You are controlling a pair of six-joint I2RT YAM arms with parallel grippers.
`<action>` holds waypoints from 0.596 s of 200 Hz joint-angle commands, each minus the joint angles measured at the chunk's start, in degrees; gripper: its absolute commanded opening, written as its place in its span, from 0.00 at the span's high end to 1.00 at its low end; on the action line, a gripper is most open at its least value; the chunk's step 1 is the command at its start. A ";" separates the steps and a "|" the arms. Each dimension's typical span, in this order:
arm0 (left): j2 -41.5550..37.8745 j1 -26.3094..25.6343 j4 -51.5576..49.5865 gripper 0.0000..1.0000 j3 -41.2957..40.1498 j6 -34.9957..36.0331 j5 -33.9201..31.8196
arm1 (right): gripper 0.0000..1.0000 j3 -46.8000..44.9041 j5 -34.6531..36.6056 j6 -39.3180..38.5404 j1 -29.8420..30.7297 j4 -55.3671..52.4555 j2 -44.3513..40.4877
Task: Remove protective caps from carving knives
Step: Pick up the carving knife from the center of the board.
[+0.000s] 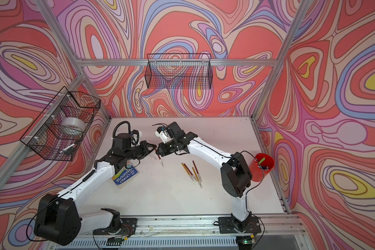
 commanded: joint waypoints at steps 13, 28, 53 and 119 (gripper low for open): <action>0.36 -0.26 0.31 1.00 1.33 -0.64 -0.96 | 0.99 0.00 -1.53 0.45 0.08 2.31 0.72; 0.03 -0.26 0.07 1.00 1.32 -0.64 -1.04 | 0.95 -0.14 -1.55 0.56 0.06 2.53 0.95; -0.59 -0.26 -0.54 1.00 1.32 -0.69 -1.62 | 0.75 -0.50 -1.88 0.79 0.04 3.25 0.78; -0.69 -0.24 -3.31 1.00 3.02 -2.43 -4.84 | 0.64 -10.67 5.46 0.78 0.08 11.34 -10.08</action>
